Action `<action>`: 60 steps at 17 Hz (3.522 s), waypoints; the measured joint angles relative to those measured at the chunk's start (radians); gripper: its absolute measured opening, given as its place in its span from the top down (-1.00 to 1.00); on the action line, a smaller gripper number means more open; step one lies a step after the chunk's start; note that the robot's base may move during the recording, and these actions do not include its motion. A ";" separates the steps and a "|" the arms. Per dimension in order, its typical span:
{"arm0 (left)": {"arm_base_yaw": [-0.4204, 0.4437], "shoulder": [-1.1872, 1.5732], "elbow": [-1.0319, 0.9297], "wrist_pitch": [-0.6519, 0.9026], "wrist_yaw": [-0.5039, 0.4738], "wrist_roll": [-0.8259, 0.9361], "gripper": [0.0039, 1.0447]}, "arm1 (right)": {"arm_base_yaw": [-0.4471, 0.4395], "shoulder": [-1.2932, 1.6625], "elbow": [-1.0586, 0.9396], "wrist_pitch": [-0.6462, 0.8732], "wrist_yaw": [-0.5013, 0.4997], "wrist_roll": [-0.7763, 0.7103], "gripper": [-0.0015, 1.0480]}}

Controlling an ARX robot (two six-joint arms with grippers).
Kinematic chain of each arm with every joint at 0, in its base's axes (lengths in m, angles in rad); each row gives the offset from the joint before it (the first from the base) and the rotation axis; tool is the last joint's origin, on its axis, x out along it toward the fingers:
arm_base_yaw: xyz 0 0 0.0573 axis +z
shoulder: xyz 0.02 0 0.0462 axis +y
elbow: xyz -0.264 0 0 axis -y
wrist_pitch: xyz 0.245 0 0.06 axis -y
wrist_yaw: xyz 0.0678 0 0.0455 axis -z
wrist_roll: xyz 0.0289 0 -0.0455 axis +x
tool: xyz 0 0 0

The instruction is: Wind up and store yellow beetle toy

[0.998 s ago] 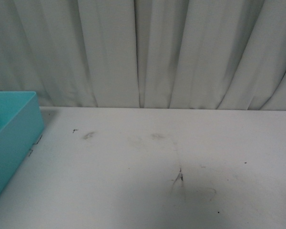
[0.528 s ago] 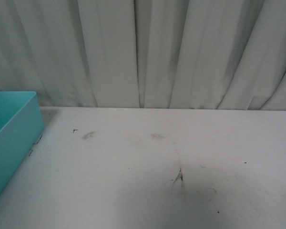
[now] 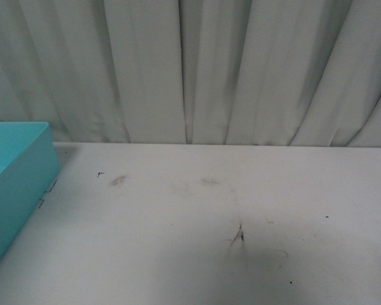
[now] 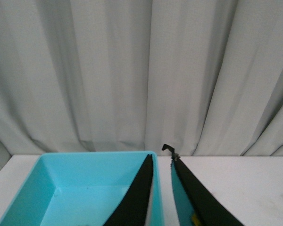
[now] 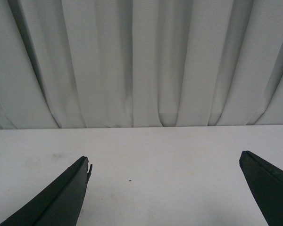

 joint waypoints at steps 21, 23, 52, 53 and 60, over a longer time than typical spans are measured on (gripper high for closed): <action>-0.260 -0.669 -0.335 -0.310 -0.258 -0.016 0.97 | 0.000 0.000 0.000 0.000 0.000 0.000 -0.87; -0.260 -0.713 -0.335 -0.353 -0.258 -0.016 0.97 | 0.000 0.000 0.000 0.000 0.000 0.000 -0.87; -0.261 -0.982 -0.334 -0.632 -0.258 -0.017 -0.88 | 0.000 0.000 0.000 0.000 0.000 0.000 -0.87; -0.261 -0.982 -0.334 -0.630 -0.259 -0.017 -0.88 | 0.000 0.000 0.000 0.001 0.000 0.000 -0.87; -0.261 -0.982 -0.334 -0.629 -0.257 -0.017 -0.88 | 0.000 -0.001 0.000 0.003 0.001 0.000 -0.87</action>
